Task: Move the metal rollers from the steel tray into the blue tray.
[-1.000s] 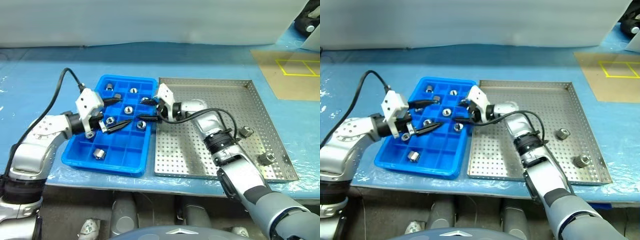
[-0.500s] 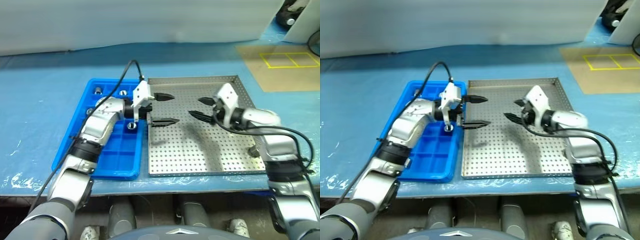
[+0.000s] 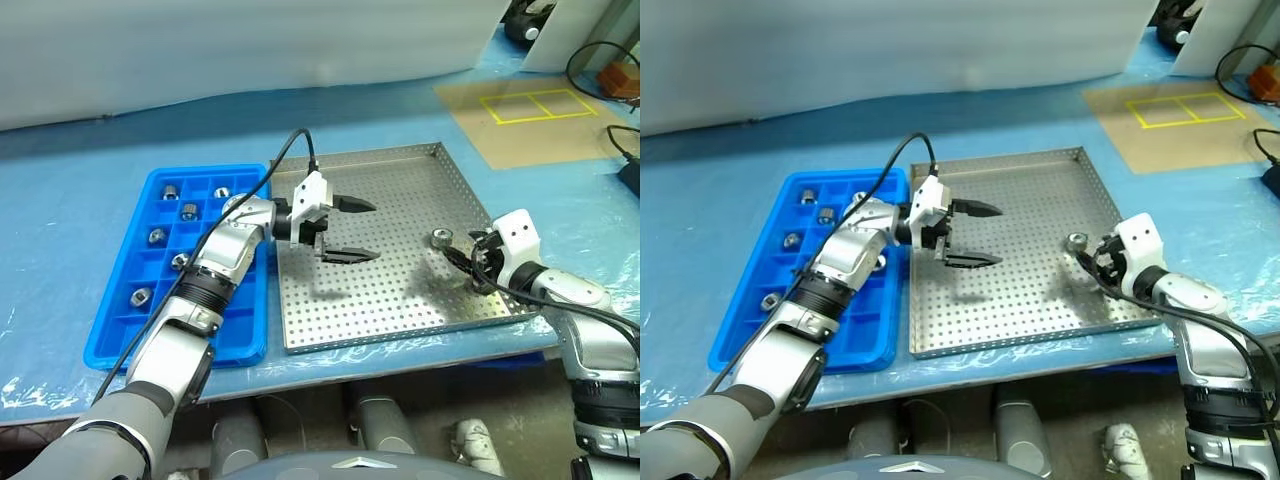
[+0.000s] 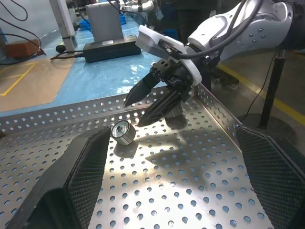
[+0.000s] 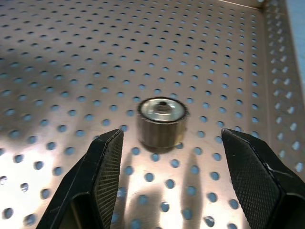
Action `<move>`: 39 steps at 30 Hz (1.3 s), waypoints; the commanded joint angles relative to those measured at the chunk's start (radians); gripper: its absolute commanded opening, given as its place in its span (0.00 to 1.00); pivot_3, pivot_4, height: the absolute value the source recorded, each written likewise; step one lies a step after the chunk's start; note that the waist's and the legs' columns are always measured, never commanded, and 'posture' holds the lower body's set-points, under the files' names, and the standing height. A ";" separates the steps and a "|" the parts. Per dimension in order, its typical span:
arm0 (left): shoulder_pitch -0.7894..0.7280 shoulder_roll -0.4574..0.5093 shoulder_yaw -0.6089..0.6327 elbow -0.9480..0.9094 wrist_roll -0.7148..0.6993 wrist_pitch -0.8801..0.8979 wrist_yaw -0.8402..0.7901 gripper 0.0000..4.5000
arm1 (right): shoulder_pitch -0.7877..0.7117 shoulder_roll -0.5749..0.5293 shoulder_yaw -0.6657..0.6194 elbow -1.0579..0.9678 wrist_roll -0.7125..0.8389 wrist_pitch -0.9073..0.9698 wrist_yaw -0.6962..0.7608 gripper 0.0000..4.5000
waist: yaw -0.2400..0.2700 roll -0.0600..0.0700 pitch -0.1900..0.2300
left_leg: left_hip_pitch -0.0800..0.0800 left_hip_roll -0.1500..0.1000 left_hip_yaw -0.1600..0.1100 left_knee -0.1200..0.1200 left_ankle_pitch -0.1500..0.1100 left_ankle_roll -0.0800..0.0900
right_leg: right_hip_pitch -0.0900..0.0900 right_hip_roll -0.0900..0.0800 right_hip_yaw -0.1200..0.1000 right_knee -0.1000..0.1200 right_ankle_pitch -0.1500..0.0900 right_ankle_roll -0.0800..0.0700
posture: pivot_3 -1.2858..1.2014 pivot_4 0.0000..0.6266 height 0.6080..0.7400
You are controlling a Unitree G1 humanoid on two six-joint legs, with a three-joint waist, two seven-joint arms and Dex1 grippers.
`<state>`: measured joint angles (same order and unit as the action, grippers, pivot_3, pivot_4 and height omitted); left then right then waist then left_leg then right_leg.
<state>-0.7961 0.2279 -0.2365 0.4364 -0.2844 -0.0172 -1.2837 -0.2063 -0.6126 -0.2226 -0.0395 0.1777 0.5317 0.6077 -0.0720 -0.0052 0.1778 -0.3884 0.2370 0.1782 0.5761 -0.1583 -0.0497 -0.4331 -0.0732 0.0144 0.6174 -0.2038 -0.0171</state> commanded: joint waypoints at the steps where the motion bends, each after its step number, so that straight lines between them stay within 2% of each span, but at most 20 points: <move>1: 0.015 0.021 0.028 -0.050 -0.003 0.001 0.013 0.98 | -0.047 -0.003 0.013 0.082 -0.016 -0.073 -0.008 0.74 | 0.002 0.000 0.000 | 0.000 0.000 0.000 0.000 0.000 0.000 | 0.000 0.000 0.000 0.000 0.000 0.000 | 0.33 0.24 1.00; 9: 0.080 0.067 0.035 -0.147 -0.011 0.052 0.047 0.98 | -0.112 0.010 0.094 0.211 -0.032 -0.150 0.021 0.74 | 0.009 0.000 0.000 | -0.003 0.000 0.000 0.000 -0.002 0.004 | 0.000 0.000 -0.001 -0.003 0.000 0.000 | 0.36 0.24 1.00; 22: 0.085 0.086 0.030 -0.159 -0.006 0.059 0.061 0.98 | -0.119 0.018 0.120 0.321 -0.064 -0.238 -0.019 0.74 | 0.012 0.000 0.000 | 0.001 0.000 0.000 0.000 -0.002 0.004 | 0.005 -0.001 -0.001 -0.003 0.000 0.000 | 0.35 0.24 1.00; 27: 0.082 0.086 0.027 -0.149 -0.003 0.055 0.053 0.98 | -0.131 0.031 0.123 0.331 -0.076 -0.252 -0.065 0.49 | 0.011 0.000 0.000 | 0.001 0.000 0.000 0.000 -0.002 0.004 | 0.005 -0.001 0.000 -0.004 0.000 0.000 | 0.35 0.24 1.00; 29: 0.082 0.086 0.026 -0.151 -0.005 0.057 0.050 0.98 | -0.133 0.038 0.128 0.328 -0.077 -0.258 -0.071 0.49 | 0.011 0.000 0.000 | 0.001 0.000 0.000 0.000 -0.002 0.004 | 0.005 -0.001 -0.001 -0.004 0.000 0.000 | 0.35 0.24 1.00; 33: 0.079 0.087 0.029 -0.158 -0.012 0.065 0.046 0.98 | -0.120 0.052 0.164 0.297 -0.098 -0.258 -0.075 0.36 | 0.007 0.000 0.000 | 0.001 0.000 0.000 -0.001 -0.003 0.004 | 0.005 -0.001 -0.001 -0.006 0.000 0.000 | 0.35 0.24 1.00; 39: 0.092 0.105 0.036 -0.177 -0.020 0.077 0.035 0.98 | -0.127 0.060 0.173 0.284 -0.086 -0.261 -0.050 0.36 | 0.003 0.000 0.000 | 0.001 0.001 0.000 -0.001 -0.003 0.004 | 0.005 0.000 -0.001 -0.007 0.000 0.000 | 0.36 0.24 1.00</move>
<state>-0.7019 0.3244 -0.2235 0.3009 -0.2896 0.0571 -1.2432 -0.3350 -0.5624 -0.0671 0.2663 0.0892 0.2627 0.5430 -0.0687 -0.0050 0.1777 -0.3870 0.2380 0.1782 0.5750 -0.1610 -0.0458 -0.4281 -0.0736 0.0137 0.6107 -0.2035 -0.0175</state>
